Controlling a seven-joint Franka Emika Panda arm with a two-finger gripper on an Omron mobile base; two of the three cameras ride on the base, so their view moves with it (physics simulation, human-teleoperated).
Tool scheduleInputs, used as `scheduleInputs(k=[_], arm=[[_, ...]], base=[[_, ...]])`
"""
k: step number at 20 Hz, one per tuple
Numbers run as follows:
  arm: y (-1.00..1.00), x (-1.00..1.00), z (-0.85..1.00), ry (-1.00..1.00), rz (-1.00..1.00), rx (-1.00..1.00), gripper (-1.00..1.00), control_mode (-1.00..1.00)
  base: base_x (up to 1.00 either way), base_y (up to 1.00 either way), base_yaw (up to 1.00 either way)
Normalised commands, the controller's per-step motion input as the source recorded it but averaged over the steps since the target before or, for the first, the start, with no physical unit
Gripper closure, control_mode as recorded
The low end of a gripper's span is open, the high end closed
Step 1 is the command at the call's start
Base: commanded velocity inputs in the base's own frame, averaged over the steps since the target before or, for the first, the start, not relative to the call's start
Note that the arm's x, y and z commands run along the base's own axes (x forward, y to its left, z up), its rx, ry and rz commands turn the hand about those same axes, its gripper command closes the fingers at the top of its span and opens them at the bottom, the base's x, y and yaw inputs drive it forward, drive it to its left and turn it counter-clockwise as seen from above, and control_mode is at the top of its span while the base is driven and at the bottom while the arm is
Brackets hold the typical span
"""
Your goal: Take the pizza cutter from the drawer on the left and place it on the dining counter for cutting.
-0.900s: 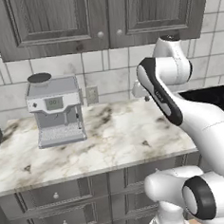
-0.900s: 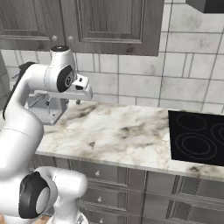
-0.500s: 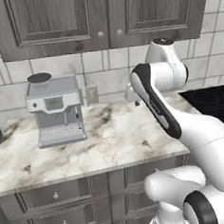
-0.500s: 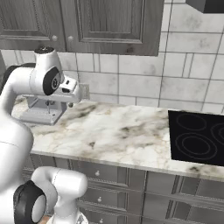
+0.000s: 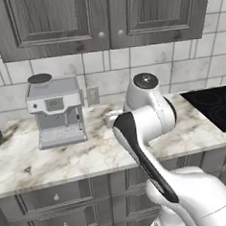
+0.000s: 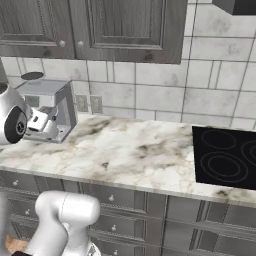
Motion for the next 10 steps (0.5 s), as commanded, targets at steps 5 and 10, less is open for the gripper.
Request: scheduleInputs(k=[5, 10], arm=[[0.59, -0.46, -0.37, -0.21, -0.05, 0.0, -1.0, -1.0], [0.48, -0.28, -0.2, -0.18, -0.03, 0.0, -1.0, -1.0]], base=[[0.0, 0.0, 0.0], [0.0, 0.0, 0.0]])
